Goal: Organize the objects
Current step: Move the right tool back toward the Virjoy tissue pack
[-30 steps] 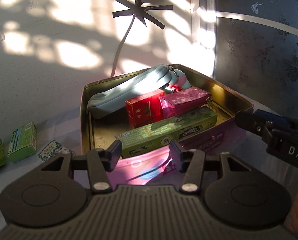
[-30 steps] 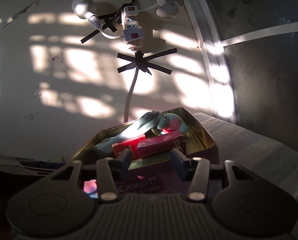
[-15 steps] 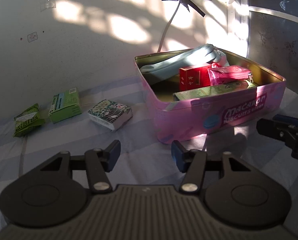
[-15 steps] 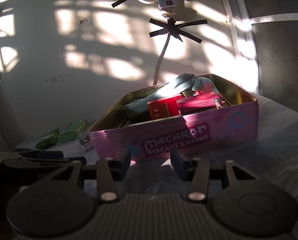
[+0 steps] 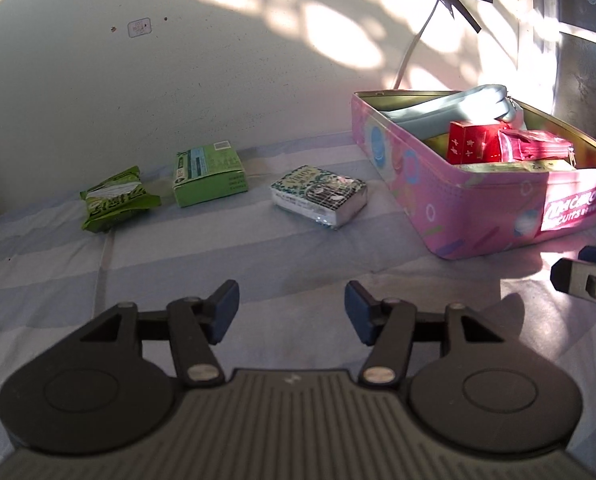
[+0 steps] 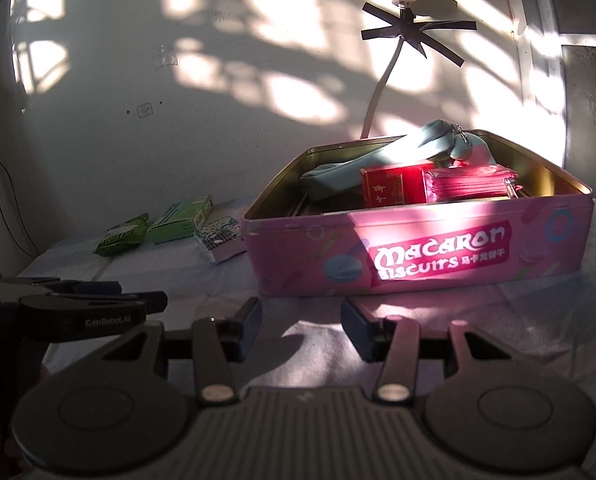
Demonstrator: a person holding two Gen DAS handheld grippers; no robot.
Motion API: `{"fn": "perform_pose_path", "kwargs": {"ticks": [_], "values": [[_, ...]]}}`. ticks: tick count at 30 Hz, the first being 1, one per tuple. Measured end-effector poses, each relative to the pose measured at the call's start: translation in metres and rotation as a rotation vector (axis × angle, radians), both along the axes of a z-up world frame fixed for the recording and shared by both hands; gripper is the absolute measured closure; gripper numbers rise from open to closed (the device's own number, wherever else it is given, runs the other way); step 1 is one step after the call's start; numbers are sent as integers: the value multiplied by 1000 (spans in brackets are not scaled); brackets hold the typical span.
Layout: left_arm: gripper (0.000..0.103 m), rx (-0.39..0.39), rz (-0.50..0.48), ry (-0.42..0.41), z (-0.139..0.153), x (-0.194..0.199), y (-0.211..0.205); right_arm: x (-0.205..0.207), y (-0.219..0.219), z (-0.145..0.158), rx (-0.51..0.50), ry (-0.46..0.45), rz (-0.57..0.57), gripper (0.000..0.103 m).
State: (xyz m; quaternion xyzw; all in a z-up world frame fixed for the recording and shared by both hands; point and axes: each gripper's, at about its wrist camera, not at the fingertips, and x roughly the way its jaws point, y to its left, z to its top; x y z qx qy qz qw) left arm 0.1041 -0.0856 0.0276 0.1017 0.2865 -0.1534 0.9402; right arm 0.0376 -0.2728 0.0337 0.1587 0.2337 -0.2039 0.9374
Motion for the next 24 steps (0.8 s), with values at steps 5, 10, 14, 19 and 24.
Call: {"fn": "perform_pose_path", "kwargs": {"ticks": [5,10,14,19,24], "values": [[39,11,29,-6,-3,8,17,17,12,-1,-14,22,46,58],[39,15,68,1,-5,18,34,36,25,-5,-19,50,104,58],[39,-3,94,18,-8,24,46,49,36,-10,-26,72,140,58],[38,-45,99,28,-8,27,54,68,45,-8,-45,92,186,58],[38,-126,168,39,-6,35,78,107,54,10,-142,95,260,57]]}}
